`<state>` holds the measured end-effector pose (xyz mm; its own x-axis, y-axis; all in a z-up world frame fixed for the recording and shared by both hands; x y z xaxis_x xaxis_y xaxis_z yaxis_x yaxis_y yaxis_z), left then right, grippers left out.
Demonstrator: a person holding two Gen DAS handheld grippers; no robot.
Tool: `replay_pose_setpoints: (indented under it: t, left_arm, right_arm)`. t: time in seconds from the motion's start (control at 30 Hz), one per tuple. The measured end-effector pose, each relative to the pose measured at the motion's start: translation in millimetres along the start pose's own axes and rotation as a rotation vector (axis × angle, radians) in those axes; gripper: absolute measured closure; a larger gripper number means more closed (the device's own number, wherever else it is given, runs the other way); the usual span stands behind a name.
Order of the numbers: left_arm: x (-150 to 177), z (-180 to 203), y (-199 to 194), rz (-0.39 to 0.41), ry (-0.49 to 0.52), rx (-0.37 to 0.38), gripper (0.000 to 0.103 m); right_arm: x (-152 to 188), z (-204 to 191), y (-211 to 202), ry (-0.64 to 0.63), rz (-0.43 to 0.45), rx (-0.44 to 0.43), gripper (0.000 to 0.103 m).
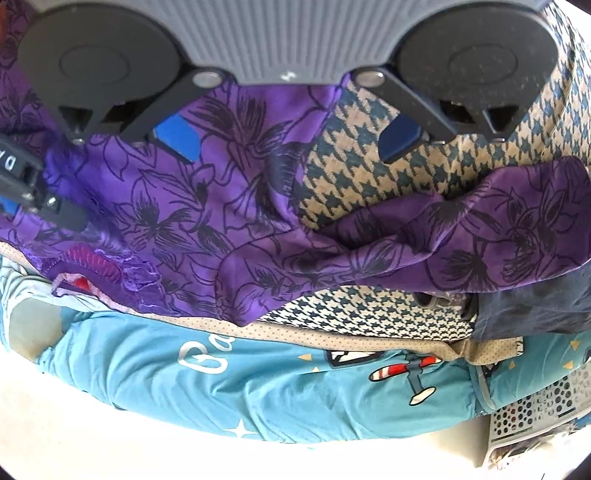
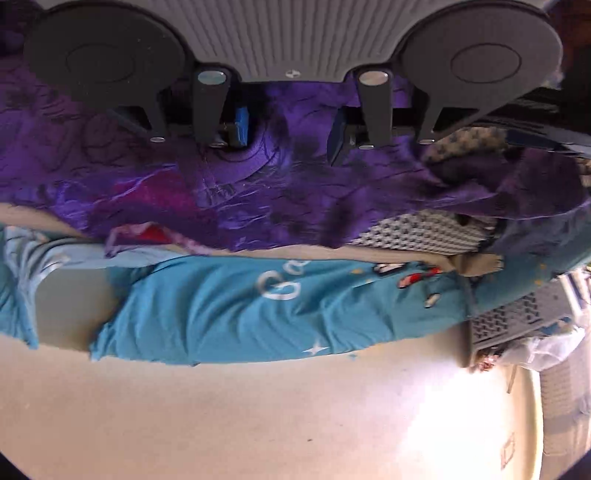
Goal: Fold clothes
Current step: 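Lift the sleeve with the right gripper and lay it across the body, then open the right gripper to release the folded sleeve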
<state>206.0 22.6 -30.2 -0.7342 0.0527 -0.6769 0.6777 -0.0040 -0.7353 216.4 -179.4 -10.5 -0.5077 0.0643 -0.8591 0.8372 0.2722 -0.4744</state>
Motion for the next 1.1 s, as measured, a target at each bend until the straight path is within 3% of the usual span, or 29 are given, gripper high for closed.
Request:
replay_pose_setpoints:
  t: [0.07,0.17,0.23,0.33,0.4,0.57,0.67,0.93,1.1]
  left_arm:
    - [-3.5,-5.5,-0.5,0.009,-0.015,-0.009,0.000]
    - [-13.0,-18.0,-5.7,0.053,-0.049,-0.042,0.000]
    - [-16.1,-22.8,-7.1,0.063,-0.062,-0.053,0.000]
    - [-17.0,-23.6,-6.6,0.058,-0.063,-0.050,0.000]
    - [-17.6,-24.1,-6.4,0.054,-0.064,-0.047,0.000]
    - [-16.8,-18.3,-5.9,0.043,-0.056,-0.031,0.000]
    - [-15.6,-11.2,-6.2,0.041,-0.040,-0.024,0.000]
    - [-16.1,19.6,-6.4,0.056,0.026,0.015,0.000]
    - [-14.7,55.3,-7.3,0.096,0.122,0.073,0.000]
  right_arm:
    - [-3.8,-1.6,-2.4,-0.016,0.044,0.008,0.062]
    - [-7.2,-18.8,-6.6,-0.088,0.092,-0.067,0.062]
    - [0.7,-39.3,-4.9,-0.209,0.070,-0.113,0.062]
    - [20.3,-58.5,5.6,-0.389,-0.001,-0.091,0.061]
    - [27.0,-60.1,9.8,-0.407,-0.038,-0.088,0.060]
    - [24.3,-52.7,4.2,-0.320,-0.060,-0.099,0.052]
    - [22.2,-42.2,-2.9,-0.268,-0.063,-0.063,0.050]
    - [17.4,20.2,-40.8,-0.167,-0.023,0.134,0.045]
    - [21.7,66.4,-70.1,-0.131,-0.022,0.264,0.044]
Point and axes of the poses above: each gripper's, at about its wrist camera, not at the fingertips, and y roughly the way its jaws point, z to its right, x to its underside, the point moved 6 cm from there along y, roughly the way its jaws point, and after that the axes turned 6 degrees about y, right-handed, at the moved point
